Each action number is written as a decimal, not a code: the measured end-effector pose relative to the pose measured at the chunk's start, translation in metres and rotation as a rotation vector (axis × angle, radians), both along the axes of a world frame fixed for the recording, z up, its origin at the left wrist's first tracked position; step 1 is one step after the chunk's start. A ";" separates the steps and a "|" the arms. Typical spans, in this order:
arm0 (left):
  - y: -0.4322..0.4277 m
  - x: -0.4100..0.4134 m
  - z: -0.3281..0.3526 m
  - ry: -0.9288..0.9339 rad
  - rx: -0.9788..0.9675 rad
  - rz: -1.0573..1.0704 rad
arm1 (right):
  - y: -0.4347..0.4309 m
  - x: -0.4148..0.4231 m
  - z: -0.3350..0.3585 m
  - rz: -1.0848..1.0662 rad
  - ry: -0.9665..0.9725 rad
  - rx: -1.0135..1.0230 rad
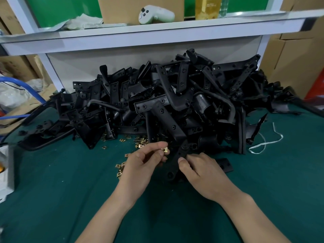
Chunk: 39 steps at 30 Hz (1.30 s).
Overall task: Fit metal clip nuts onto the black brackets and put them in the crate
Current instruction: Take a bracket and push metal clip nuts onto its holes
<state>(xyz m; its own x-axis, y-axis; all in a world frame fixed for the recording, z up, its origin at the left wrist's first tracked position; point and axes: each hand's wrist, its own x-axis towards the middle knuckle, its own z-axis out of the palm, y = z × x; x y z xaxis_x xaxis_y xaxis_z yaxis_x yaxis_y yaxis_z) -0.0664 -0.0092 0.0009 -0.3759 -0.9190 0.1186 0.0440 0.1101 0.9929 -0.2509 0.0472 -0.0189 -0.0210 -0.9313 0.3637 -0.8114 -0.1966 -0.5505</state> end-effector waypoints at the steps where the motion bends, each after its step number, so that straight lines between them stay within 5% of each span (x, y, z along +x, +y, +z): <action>1: 0.000 0.000 0.001 -0.010 -0.009 0.001 | 0.000 0.000 0.000 -0.001 0.000 -0.001; 22: 0.003 -0.006 0.000 0.111 0.276 -0.058 | 0.000 -0.001 0.001 0.007 0.002 0.010; 39: 0.006 -0.005 0.002 0.068 0.225 -0.162 | 0.001 0.001 0.002 0.052 0.043 0.021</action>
